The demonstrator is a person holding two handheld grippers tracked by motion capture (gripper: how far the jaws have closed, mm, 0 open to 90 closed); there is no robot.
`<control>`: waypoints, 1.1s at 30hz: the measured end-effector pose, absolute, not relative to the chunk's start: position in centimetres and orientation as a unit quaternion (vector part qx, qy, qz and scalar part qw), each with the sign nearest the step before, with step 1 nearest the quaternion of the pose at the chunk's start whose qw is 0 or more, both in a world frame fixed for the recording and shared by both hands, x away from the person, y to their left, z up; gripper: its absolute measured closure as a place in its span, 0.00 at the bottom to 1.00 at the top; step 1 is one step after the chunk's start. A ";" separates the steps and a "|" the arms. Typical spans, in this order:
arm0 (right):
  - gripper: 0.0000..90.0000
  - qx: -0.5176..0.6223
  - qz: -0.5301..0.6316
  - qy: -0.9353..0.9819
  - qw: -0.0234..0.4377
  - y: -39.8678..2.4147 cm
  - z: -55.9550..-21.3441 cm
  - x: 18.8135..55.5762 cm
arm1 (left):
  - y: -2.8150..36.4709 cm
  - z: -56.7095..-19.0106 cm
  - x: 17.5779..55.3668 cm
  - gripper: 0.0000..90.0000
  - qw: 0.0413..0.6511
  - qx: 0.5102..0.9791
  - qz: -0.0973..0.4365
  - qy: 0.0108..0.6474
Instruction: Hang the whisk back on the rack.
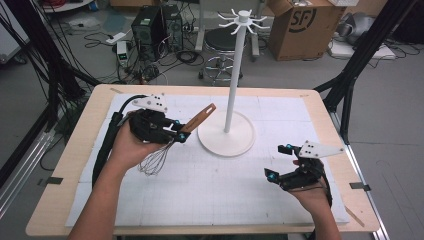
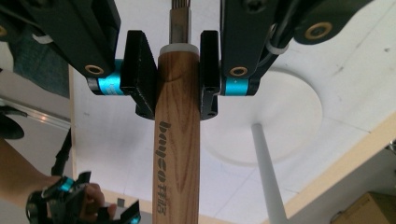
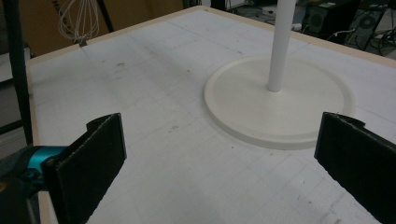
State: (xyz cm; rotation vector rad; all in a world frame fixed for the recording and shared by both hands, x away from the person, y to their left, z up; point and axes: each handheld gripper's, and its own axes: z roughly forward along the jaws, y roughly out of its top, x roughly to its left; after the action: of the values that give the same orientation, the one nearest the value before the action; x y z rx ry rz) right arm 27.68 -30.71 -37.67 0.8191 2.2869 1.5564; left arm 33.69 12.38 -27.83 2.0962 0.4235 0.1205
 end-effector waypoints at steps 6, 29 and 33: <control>0.01 0.280 0.535 0.787 0.129 -30.6 -37.7 27.7 | 12.2 -26.4 34.2 0.78 0.502 0.847 0.045 0.170; 0.01 0.278 0.536 0.787 0.125 -30.6 -37.6 27.7 | 11.1 -21.0 36.3 0.78 0.534 0.831 0.047 0.147; 0.01 0.278 0.537 0.786 0.126 -30.7 -37.6 27.8 | 11.1 -19.8 36.6 0.78 0.539 0.828 0.058 0.146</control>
State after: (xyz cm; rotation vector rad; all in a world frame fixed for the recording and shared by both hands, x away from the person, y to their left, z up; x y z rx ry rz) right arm 27.75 -30.68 -37.63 0.8099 2.2899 1.5647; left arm 36.57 11.13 -19.79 1.9679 0.3473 0.1381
